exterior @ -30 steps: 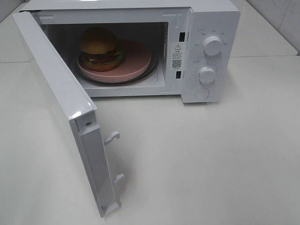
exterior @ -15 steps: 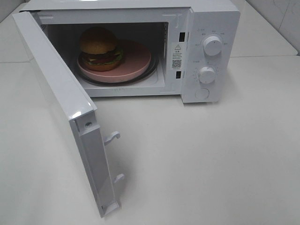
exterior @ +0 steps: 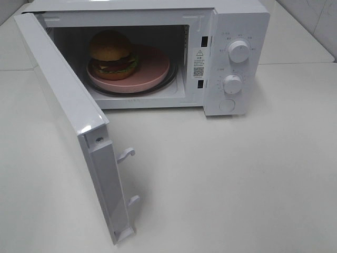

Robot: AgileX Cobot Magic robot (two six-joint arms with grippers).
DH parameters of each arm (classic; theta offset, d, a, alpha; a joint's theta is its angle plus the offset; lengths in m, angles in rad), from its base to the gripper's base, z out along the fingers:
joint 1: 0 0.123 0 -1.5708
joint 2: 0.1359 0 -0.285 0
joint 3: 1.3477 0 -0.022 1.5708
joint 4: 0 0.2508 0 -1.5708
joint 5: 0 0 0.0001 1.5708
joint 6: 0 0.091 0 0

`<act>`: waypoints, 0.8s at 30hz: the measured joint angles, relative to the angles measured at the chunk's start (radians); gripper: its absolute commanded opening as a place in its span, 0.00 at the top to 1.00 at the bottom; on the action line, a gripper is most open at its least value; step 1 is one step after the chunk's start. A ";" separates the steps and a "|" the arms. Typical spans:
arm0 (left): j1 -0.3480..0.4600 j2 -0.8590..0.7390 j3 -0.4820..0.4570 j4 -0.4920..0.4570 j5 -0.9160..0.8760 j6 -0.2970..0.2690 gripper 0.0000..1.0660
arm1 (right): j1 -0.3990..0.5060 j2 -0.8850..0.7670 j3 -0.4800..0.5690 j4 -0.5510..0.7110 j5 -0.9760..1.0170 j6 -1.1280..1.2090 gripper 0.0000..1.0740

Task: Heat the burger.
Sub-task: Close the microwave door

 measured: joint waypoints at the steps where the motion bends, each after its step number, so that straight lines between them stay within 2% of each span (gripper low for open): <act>1: 0.000 0.027 -0.001 0.000 -0.022 0.000 0.58 | 0.000 0.000 0.000 0.000 0.000 0.000 0.29; 2: 0.000 0.027 -0.001 0.000 -0.022 0.000 0.58 | 0.000 0.000 0.000 0.000 0.000 0.000 0.29; 3: 0.000 0.045 -0.002 0.000 -0.039 0.000 0.66 | 0.000 0.000 0.000 0.000 0.000 0.000 0.29; 4: 0.000 0.045 -0.002 0.000 -0.039 0.000 0.66 | 0.000 0.000 0.000 0.000 0.000 0.000 0.29; 5: 0.000 0.083 -0.003 0.000 -0.076 0.000 0.76 | 0.000 0.000 0.000 0.000 0.000 0.000 0.29; 6: 0.000 0.107 -0.003 0.000 -0.094 0.000 0.81 | 0.000 0.000 0.000 0.000 0.000 0.000 0.29; 7: 0.000 0.107 -0.003 0.000 -0.094 0.000 0.81 | 0.000 0.000 0.000 0.000 0.000 0.000 0.29; 8: 0.000 0.154 -0.004 0.000 -0.133 0.000 0.90 | 0.000 0.000 0.000 0.000 0.000 0.000 0.29; 10: 0.000 0.235 -0.004 0.000 -0.200 0.000 0.99 | 0.000 0.000 0.000 0.000 0.000 0.000 0.29; 13: 0.000 0.256 -0.004 0.000 -0.225 0.000 1.00 | 0.000 0.000 0.000 0.000 0.000 0.000 0.29; 15: 0.000 0.326 0.007 0.000 -0.349 0.000 1.00 | 0.000 0.000 0.000 0.000 0.000 0.000 0.29; 18: 0.000 0.368 0.022 0.000 -0.431 0.000 1.00 | 0.000 0.000 0.000 0.000 0.000 0.000 0.29; 19: 0.000 0.411 0.040 0.000 -0.517 0.000 1.00 | 0.000 0.000 0.000 0.000 0.000 0.000 0.29; 24: 0.000 0.488 0.085 0.000 -0.682 0.000 1.00 | 0.000 0.000 0.000 0.000 0.000 0.000 0.29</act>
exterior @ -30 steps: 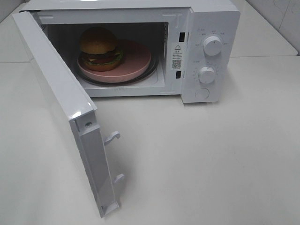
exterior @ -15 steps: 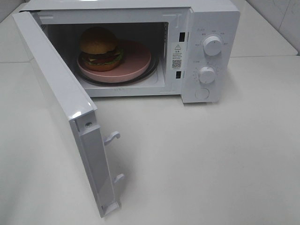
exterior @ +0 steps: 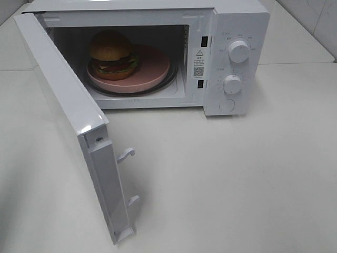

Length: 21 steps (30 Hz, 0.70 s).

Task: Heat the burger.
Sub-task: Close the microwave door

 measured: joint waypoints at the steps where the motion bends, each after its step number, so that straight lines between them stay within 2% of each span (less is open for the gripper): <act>1: 0.000 0.034 0.029 0.001 -0.086 0.000 1.00 | 0.000 0.000 0.000 0.000 0.000 0.000 0.29; 2: 0.000 0.072 0.064 0.003 -0.177 0.000 1.00 | 0.000 0.000 0.000 0.000 0.000 0.000 0.29; 4: 0.000 0.091 0.085 0.006 -0.229 0.000 1.00 | 0.000 0.000 0.000 0.000 0.000 0.000 0.29; 5: 0.000 0.126 0.126 0.017 -0.326 0.000 1.00 | 0.000 0.000 0.000 0.000 0.000 0.000 0.29; 8: 0.000 0.146 0.148 0.028 -0.394 0.000 1.00 | 0.000 0.000 0.000 0.000 0.000 0.000 0.29; 10: 0.000 0.232 0.221 0.091 -0.586 -0.005 1.00 | 0.000 0.000 0.000 0.000 0.000 0.000 0.29; 13: 0.000 0.278 0.236 0.136 -0.647 -0.023 1.00 | 0.000 0.000 0.000 0.000 0.000 0.000 0.29; 14: 0.000 0.304 0.239 0.165 -0.671 -0.037 1.00 | 0.000 0.000 0.000 0.000 0.000 0.000 0.29; 15: 0.000 0.354 0.240 0.219 -0.718 -0.076 1.00 | 0.000 0.000 0.000 0.000 0.000 0.000 0.29; 16: 0.000 0.354 0.240 0.219 -0.718 -0.076 1.00 | 0.000 0.000 0.000 0.000 0.000 0.000 0.29; 17: 0.000 0.383 0.240 0.251 -0.743 -0.099 1.00 | 0.000 0.000 0.000 0.000 0.000 0.000 0.29; 18: 0.000 0.439 0.240 0.310 -0.788 -0.144 1.00 | 0.000 0.000 0.000 0.000 0.000 0.000 0.29; 19: 0.000 0.439 0.240 0.310 -0.788 -0.144 1.00 | 0.000 0.000 0.000 0.000 0.000 0.000 0.29; 21: 0.000 0.533 0.240 0.386 -0.856 -0.206 1.00 | 0.000 0.000 0.000 0.000 0.000 0.000 0.29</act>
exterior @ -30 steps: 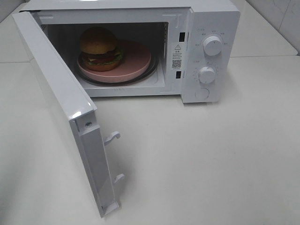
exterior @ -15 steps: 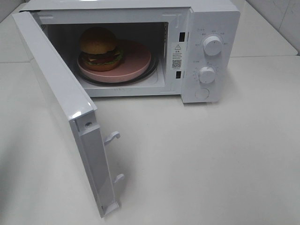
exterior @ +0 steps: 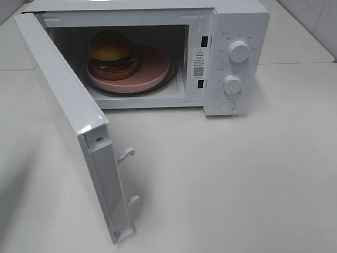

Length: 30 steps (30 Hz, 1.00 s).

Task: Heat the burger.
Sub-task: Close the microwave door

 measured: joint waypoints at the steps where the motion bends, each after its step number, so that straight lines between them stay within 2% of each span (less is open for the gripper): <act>1: 0.000 0.000 0.000 0.000 0.000 0.000 1.00 | 0.000 0.000 0.000 0.000 0.000 0.000 0.29; 3: 0.000 0.081 0.000 0.061 -0.072 -0.024 1.00 | 0.000 0.000 0.000 0.000 0.000 0.000 0.29; 7: 0.000 0.154 -0.011 0.099 -0.117 -0.048 1.00 | 0.000 0.000 0.000 0.000 0.000 0.000 0.29; 8: 0.000 0.200 -0.027 0.118 -0.144 -0.078 1.00 | 0.000 0.000 0.000 0.000 0.000 0.000 0.29; 10: 0.000 0.218 -0.034 0.129 -0.150 -0.089 1.00 | 0.000 0.000 0.000 0.000 0.000 0.000 0.29; 11: 0.000 0.257 -0.051 0.162 -0.170 -0.112 1.00 | 0.000 0.000 0.000 0.000 0.000 0.000 0.29; 14: -0.020 0.313 -0.077 0.206 -0.179 -0.129 1.00 | 0.000 0.000 0.000 0.000 0.000 0.000 0.29; 17: -0.046 0.344 -0.095 0.219 -0.183 -0.131 1.00 | 0.000 0.000 0.000 0.000 0.000 0.000 0.29; 18: -0.080 0.379 -0.116 0.225 -0.187 -0.133 1.00 | 0.000 0.000 0.000 0.000 0.000 0.000 0.29; 22: -0.135 0.438 -0.156 0.232 -0.192 -0.134 1.00 | 0.000 0.000 0.000 0.000 0.000 0.000 0.29; 30: -0.191 0.517 -0.213 0.218 -0.191 -0.135 1.00 | 0.000 0.000 0.000 0.000 0.000 0.000 0.29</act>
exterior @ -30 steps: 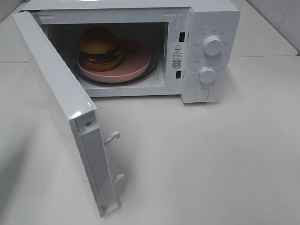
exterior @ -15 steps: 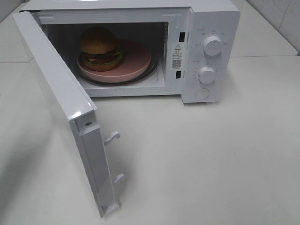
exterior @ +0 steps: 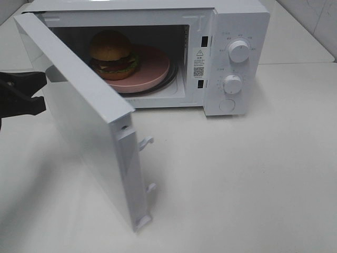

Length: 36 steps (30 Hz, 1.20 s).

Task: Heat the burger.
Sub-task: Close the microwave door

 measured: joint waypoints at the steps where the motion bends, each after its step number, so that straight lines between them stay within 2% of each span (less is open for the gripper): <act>1: 0.000 0.000 0.000 0.000 0.000 0.000 1.00 | 0.000 0.000 0.000 0.000 0.000 0.000 0.29; 10: -0.063 0.061 -0.079 -0.012 -0.001 0.000 1.00 | 0.000 0.000 0.000 0.000 0.000 0.000 0.29; 15: -0.108 0.095 -0.113 -0.049 0.002 0.001 1.00 | 0.000 0.000 0.000 0.000 0.000 0.000 0.29; 18: -0.160 0.131 -0.151 -0.108 0.024 0.028 1.00 | 0.000 0.000 0.000 0.000 0.000 0.000 0.29; 26: -0.219 0.175 -0.205 -0.167 0.047 0.041 1.00 | 0.000 0.000 0.000 0.000 0.000 0.000 0.29; 28: -0.256 0.199 -0.249 -0.198 0.069 0.059 1.00 | 0.000 0.000 0.000 0.000 0.000 0.000 0.29; 36: -0.304 0.237 -0.333 -0.258 0.126 0.090 1.00 | 0.000 0.000 0.000 0.000 0.000 0.000 0.29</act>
